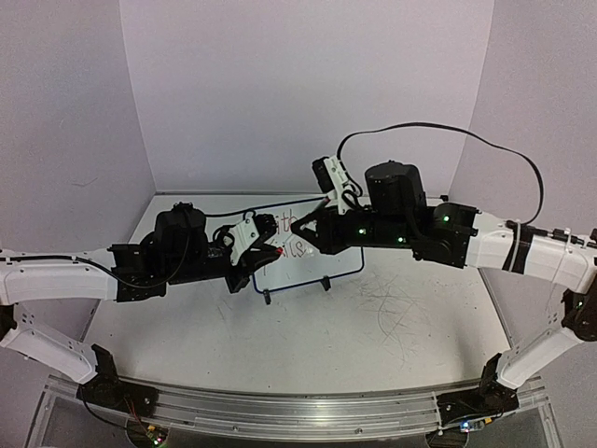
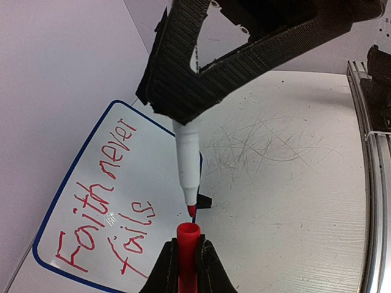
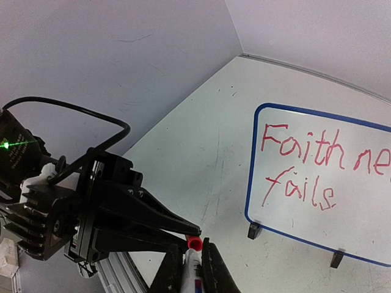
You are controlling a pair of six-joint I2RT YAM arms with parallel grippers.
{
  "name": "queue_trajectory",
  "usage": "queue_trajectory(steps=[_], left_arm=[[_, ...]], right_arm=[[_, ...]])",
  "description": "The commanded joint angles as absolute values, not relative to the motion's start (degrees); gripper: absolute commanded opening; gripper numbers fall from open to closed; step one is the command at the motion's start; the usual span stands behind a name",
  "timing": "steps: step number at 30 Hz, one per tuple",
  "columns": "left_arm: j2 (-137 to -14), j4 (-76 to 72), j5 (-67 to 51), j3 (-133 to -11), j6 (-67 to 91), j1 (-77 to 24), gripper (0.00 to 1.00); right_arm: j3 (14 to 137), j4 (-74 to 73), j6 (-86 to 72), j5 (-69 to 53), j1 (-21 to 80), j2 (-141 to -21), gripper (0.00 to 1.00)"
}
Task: Write a sentence on the whiteboard
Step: Insert the whiteboard marker without the cap into the pen cap.
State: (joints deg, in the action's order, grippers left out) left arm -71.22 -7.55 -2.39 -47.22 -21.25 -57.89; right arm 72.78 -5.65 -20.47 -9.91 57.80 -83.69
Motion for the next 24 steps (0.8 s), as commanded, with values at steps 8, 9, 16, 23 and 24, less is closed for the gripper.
queue_trajectory(steps=[8, 9, 16, 23, 24], left_arm=[[-70.2, -9.6, -2.8, -48.5, -22.1, -58.2, 0.0], [-70.2, -9.6, -2.8, -48.5, -22.1, -58.2, 0.0], [-70.3, -9.7, -2.6, -48.9, -21.8, -58.2, 0.0], [-70.6, -9.8, -1.7, -49.9, -20.8, -58.2, 0.0], [-70.6, -9.8, -1.3, -50.0, -20.5, -58.2, 0.0]], right_arm=[[75.8, -4.6, -20.5, -9.6, 57.9, -86.3, 0.0], [75.8, -4.6, -20.6, -9.8, 57.9, -86.5, 0.0], [74.8, -3.3, -22.3, -11.4, 57.9, -87.8, 0.0], [73.6, -0.8, -23.1, -12.3, 58.6, -91.5, 0.0], [73.5, -0.7, -23.3, -12.4, 58.6, -91.9, 0.0]])
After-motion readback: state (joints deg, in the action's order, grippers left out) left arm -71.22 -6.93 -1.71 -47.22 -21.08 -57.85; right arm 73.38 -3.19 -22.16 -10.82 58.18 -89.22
